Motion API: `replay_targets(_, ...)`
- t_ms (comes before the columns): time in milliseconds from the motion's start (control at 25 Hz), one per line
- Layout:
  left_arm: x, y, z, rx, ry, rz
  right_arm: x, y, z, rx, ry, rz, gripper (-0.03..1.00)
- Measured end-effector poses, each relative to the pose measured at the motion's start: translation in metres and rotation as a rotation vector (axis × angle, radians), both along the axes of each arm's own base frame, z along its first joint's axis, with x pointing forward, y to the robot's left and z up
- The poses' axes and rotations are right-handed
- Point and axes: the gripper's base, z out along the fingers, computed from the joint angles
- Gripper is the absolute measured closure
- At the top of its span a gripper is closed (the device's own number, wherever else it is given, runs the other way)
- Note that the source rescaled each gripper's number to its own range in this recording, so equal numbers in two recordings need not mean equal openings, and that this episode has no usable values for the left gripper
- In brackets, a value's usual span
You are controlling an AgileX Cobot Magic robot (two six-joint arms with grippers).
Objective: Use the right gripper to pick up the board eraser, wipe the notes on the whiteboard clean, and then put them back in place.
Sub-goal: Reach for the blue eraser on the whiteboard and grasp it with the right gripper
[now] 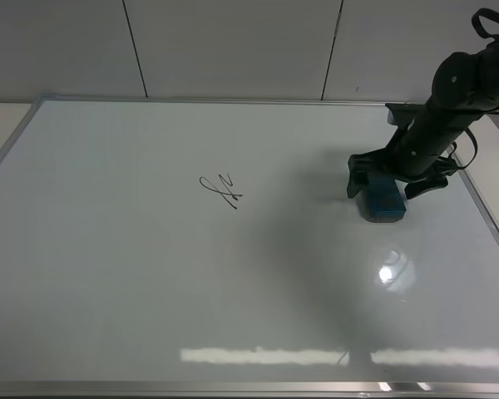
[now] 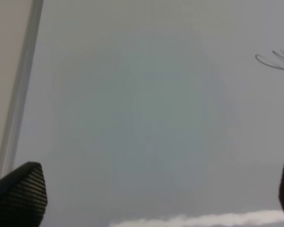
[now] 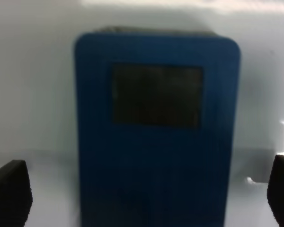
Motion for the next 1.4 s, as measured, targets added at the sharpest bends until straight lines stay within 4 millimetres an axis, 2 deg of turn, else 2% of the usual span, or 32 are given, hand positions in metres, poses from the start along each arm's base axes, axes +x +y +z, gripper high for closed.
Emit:
replay_targets(560, 0.0, 0.0, 0.0, 0.0, 0.0, 0.0, 0.0, 0.001, -0.001, -0.001, 0.006, 0.002, -0.03)
replay_targets(600, 0.0, 0.0, 0.0, 0.0, 0.0, 0.0, -0.001, 0.001, -0.001, -0.001, 0.008, 0.002, 0.01)
replay_targets(680, 0.0, 0.0, 0.0, 0.0, 0.0, 0.0, -0.001, 0.001, -0.002, -0.002, 0.019, 0.003, 0.17)
replay_targets(760, 0.0, 0.0, 0.0, 0.0, 0.0, 0.0, -0.002, 0.001, -0.002, 0.006, 0.026, -0.004, 0.48)
replay_targets(840, 0.0, 0.0, 0.0, 0.0, 0.0, 0.0, -0.003, 0.002, -0.002, 0.021, 0.033, -0.018, 0.85)
replay_targets(880, 0.0, 0.0, 0.0, 0.0, 0.0, 0.0, -0.003, 0.002, -0.002, 0.025, 0.036, -0.022, 0.97)
replay_targets(1120, 0.0, 0.0, 0.0, 0.0, 0.0, 0.0, -0.005, 0.012, -0.002, 0.029, 0.038, 0.0, 0.95)
replay_targets(1400, 0.0, 0.0, 0.0, 0.0, 0.0, 0.0, -0.005, 0.012, -0.002, 0.029, 0.038, 0.0, 0.95)
